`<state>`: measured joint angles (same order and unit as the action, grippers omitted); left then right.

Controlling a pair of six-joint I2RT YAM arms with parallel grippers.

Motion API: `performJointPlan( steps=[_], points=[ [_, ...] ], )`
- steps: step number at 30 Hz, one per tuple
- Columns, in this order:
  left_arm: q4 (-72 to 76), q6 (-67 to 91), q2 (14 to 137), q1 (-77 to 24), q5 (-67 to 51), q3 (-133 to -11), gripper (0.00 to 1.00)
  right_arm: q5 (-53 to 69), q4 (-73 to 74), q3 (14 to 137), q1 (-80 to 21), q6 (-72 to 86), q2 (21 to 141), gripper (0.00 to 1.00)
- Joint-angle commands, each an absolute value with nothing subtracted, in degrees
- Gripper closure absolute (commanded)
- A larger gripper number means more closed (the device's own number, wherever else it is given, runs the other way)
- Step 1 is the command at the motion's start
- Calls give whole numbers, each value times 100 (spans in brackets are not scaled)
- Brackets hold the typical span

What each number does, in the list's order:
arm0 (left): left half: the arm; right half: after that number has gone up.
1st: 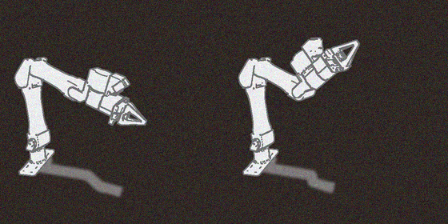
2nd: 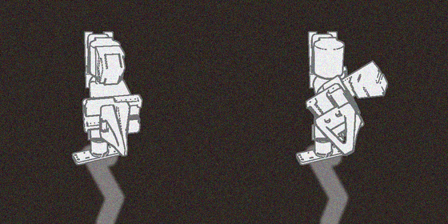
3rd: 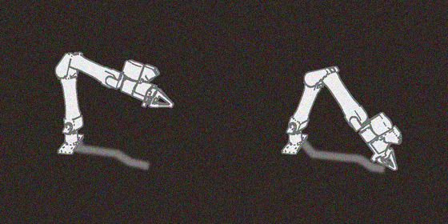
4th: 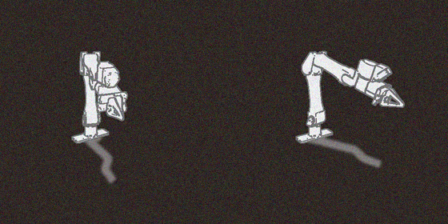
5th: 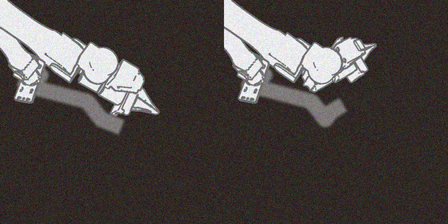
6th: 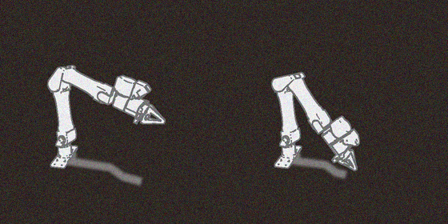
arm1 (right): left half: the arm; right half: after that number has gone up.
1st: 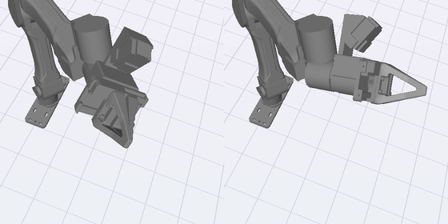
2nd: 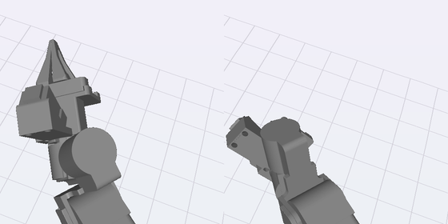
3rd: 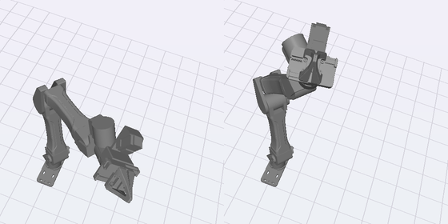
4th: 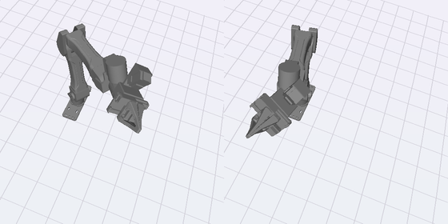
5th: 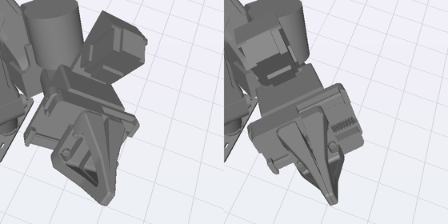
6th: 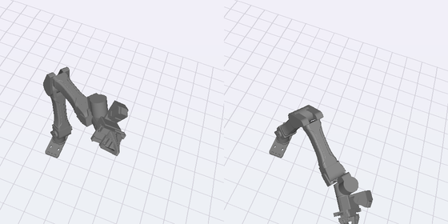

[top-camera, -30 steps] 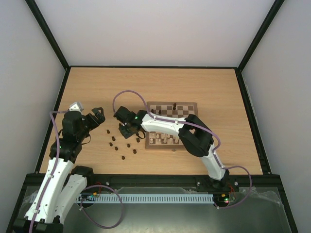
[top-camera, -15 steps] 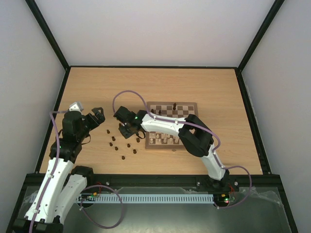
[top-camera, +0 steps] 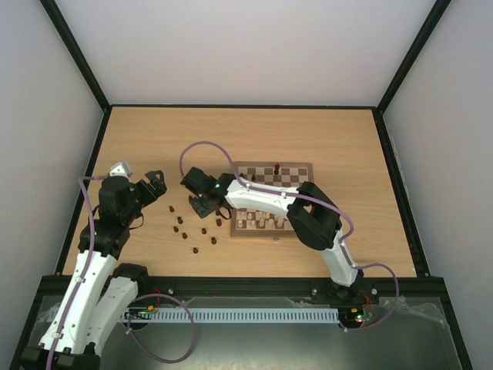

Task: Set up the chess pieces on the board
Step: Pick up the chess piece at the center of the board, then place the chess piece on the chessboard.

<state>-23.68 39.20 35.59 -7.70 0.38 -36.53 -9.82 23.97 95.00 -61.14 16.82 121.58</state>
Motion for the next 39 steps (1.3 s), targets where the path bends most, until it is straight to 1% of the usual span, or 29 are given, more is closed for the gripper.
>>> performJointPlan(
  steps=[1,5,12,18,25,34,39],
  points=[
    [-2385,3902,3546,-760,79,-3625,0,-1498,2950,9659,-6121,1609,11529,95],
    [-2365,3898,3556,-765,53,-3611,1,-1699,3136,9664,-5916,1597,11208,95],
    [-2359,3888,3551,-765,28,-3606,1,-1920,3330,9603,-5242,1574,10525,95],
    [-2339,3885,3584,-764,19,-3604,0,-2007,3444,9651,-4649,1512,10297,95],
    [-2314,3839,3644,-765,-4,-3661,1,-1822,3499,9948,-3820,1596,10818,96],
    [-2303,3813,3696,-765,0,-3686,0,-1908,3844,10596,-3493,1622,11644,96],
    [-2295,3794,3719,-765,10,-3682,1,-1861,3887,10394,-3498,1731,11689,96]
  ],
)
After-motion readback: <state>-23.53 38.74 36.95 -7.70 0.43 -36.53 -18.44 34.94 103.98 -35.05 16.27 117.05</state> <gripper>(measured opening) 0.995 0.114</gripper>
